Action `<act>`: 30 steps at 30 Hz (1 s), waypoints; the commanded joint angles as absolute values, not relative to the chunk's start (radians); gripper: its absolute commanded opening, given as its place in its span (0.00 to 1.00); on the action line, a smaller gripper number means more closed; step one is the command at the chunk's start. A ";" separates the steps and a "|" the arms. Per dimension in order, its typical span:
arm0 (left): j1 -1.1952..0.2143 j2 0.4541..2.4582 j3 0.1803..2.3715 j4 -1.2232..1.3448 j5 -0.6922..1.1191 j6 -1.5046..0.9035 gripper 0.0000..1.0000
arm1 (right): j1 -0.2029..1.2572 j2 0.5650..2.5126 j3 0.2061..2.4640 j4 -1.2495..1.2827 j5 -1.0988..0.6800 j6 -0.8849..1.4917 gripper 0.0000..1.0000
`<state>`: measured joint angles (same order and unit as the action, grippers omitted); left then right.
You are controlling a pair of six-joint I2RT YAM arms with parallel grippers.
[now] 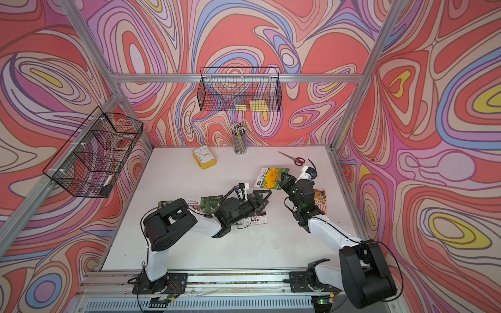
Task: Arrange the seed packets in a row
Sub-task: Place the seed packet at the center of the board.
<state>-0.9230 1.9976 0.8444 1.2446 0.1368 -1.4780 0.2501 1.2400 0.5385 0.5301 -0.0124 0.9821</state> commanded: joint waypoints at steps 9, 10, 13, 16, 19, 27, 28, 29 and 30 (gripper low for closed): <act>-0.917 2.116 1.026 1.325 0.062 -1.487 0.88 | 0.252 1.194 0.461 0.587 -0.048 1.055 0.00; -0.916 2.118 1.035 1.324 0.056 -1.480 0.84 | 0.252 1.192 0.458 0.591 -0.054 1.058 0.00; -0.912 2.117 1.049 1.324 0.053 -1.465 0.65 | 0.252 1.175 0.442 0.587 -0.056 1.062 0.00; -0.907 2.121 1.052 1.319 0.056 -1.476 0.00 | 0.252 1.161 0.426 0.578 -0.055 1.060 0.00; -0.905 2.119 1.034 1.315 0.051 -1.488 0.00 | 0.252 1.144 0.418 0.559 -0.057 1.050 0.00; -0.803 2.067 1.060 1.106 0.395 -1.415 0.00 | 0.196 1.089 0.572 0.152 -0.217 0.833 0.58; -0.784 2.066 1.075 1.067 0.487 -1.405 0.00 | 0.162 1.081 0.584 0.126 -0.285 0.812 0.59; -0.767 2.068 1.091 1.039 0.568 -1.401 0.00 | 0.130 1.075 0.595 0.095 -0.337 0.799 0.60; -0.749 2.072 1.104 1.017 0.650 -1.404 0.00 | 0.091 1.071 0.600 0.077 -0.408 0.783 0.60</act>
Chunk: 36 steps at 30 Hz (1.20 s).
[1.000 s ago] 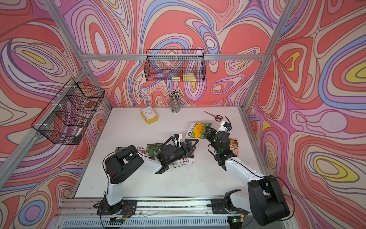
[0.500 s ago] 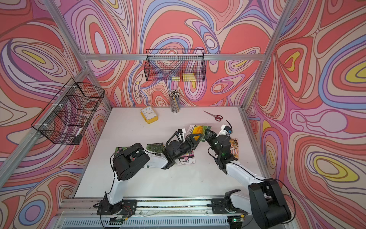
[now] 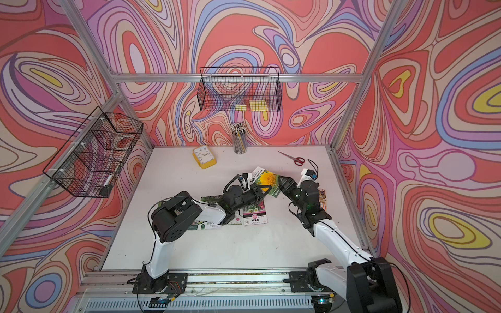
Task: Arrange the seed packets in a row
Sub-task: Place the seed packet at the center of the board.
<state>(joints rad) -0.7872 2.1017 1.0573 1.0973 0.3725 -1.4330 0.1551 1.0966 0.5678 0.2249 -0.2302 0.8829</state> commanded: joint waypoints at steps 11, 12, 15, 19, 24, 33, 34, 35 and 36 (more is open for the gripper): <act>-0.706 2.028 1.103 0.970 1.140 -1.311 0.00 | 0.003 1.146 0.549 0.055 -0.748 0.726 0.60; -0.704 2.019 1.097 0.941 1.147 -1.286 0.00 | 0.003 1.142 0.534 0.076 -0.763 0.738 0.60; -0.704 1.995 1.093 0.815 1.131 -1.195 0.00 | 0.003 1.135 0.515 0.100 -0.797 0.754 0.57; -0.704 1.991 1.097 0.813 1.118 -1.188 0.00 | 0.003 1.136 0.525 0.014 -0.753 0.727 0.54; -0.701 1.932 1.114 0.550 1.066 -1.001 0.00 | 0.002 1.120 0.550 -0.141 -0.615 0.698 0.57; -0.700 1.873 1.186 0.229 0.994 -0.778 0.00 | 0.002 1.196 0.470 0.181 -0.844 0.908 0.56; -0.700 1.877 1.188 0.229 0.992 -0.778 0.00 | 0.003 1.191 0.466 0.205 -0.857 0.922 0.52; -0.699 1.884 1.193 0.232 0.992 -0.783 0.00 | 0.002 1.182 0.462 0.222 -0.866 0.931 0.48; -0.699 1.892 1.193 0.248 0.994 -0.793 0.00 | 0.003 1.169 0.461 0.230 -0.871 0.935 0.43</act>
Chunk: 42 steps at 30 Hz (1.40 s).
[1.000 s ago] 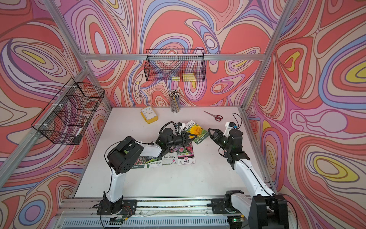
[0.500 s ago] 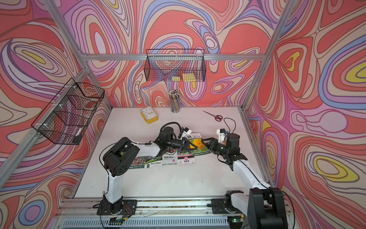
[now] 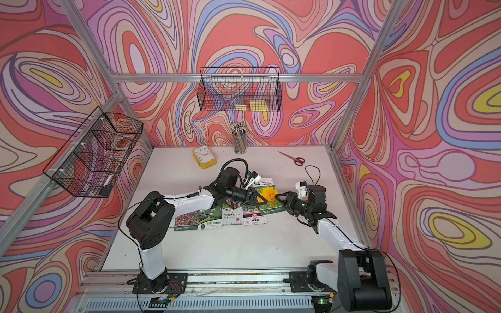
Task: Arrange the seed packets in a row
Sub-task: Place the seed packet at the center of the board.
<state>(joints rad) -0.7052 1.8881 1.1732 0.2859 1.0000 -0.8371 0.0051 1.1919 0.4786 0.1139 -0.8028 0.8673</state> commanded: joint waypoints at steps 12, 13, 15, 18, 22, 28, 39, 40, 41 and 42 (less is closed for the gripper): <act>-0.676 1.973 1.238 0.333 1.002 -0.890 0.12 | 0.002 1.074 0.449 0.082 -0.788 0.853 0.00; -0.673 1.965 1.239 0.314 0.992 -0.886 0.31 | 0.002 1.070 0.449 0.050 -0.758 0.821 0.00; -0.661 1.936 1.238 0.244 0.962 -0.864 0.99 | 0.002 1.066 0.451 -0.022 -0.665 0.761 0.00; -0.630 1.855 1.192 0.133 0.877 -0.815 0.99 | 0.002 1.103 0.445 -0.079 -0.532 0.677 0.00; -0.570 1.736 1.067 0.088 0.791 -0.804 0.99 | 0.002 1.187 0.431 0.009 -0.476 0.673 0.00; -0.540 1.630 0.940 0.107 0.766 -0.815 0.99 | 0.003 1.318 0.475 0.062 -0.420 0.643 0.00; -0.534 1.610 0.910 0.137 0.779 -0.825 0.99 | 0.003 1.423 0.492 0.074 -0.438 0.637 0.00; -0.532 1.613 0.908 0.140 0.782 -0.826 0.99 | 0.003 1.425 0.489 0.081 -0.444 0.641 0.00; -0.532 1.614 0.908 0.144 0.784 -0.828 0.99 | 0.003 1.428 0.488 0.087 -0.448 0.642 0.00; -0.532 1.615 0.908 0.147 0.785 -0.830 0.99 | 0.004 1.430 0.486 0.091 -0.452 0.642 0.00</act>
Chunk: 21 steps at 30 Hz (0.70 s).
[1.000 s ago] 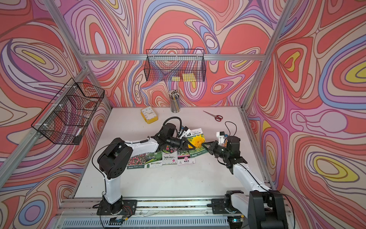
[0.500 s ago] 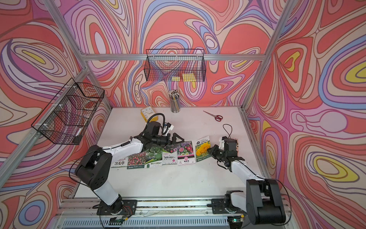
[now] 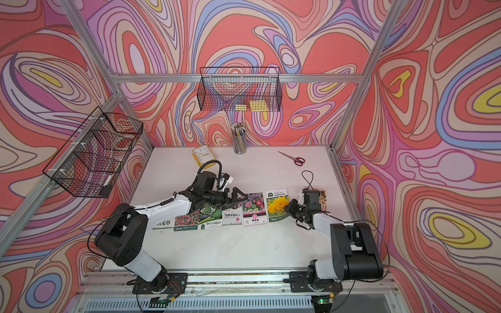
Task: Arrange the seed packets in a row
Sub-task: Place the seed packet at the center of the board.
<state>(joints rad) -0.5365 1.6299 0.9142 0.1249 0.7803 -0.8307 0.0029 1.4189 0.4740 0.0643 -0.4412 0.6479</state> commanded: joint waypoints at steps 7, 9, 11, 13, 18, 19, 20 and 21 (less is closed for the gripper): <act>-0.532 1.631 0.903 0.176 0.800 -0.848 0.99 | 0.015 1.459 0.500 0.108 -0.497 0.662 0.00; -0.533 1.633 0.903 0.181 0.803 -0.848 0.99 | 0.018 1.448 0.501 0.098 -0.493 0.660 0.00; -0.532 1.634 0.904 0.182 0.801 -0.850 0.99 | 0.020 1.441 0.502 0.089 -0.496 0.659 0.00; -0.532 1.637 0.905 0.187 0.803 -0.854 0.99 | 0.023 1.437 0.499 0.087 -0.504 0.660 0.00; -0.532 1.646 0.905 0.199 0.808 -0.863 0.99 | 0.035 1.422 0.482 0.084 -0.489 0.666 0.00; -0.532 1.646 0.905 0.201 0.810 -0.865 0.99 | 0.035 1.421 0.480 0.080 -0.485 0.666 0.00; -0.532 1.646 0.904 0.202 0.810 -0.867 0.99 | 0.034 1.420 0.479 0.078 -0.483 0.666 0.00; -0.532 1.646 0.904 0.202 0.810 -0.867 0.99 | 0.034 1.417 0.477 0.078 -0.484 0.669 0.00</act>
<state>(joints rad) -0.5365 1.6344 0.9142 0.1761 0.7929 -0.8547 0.0288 1.4380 0.4877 0.0895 -0.4938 0.6640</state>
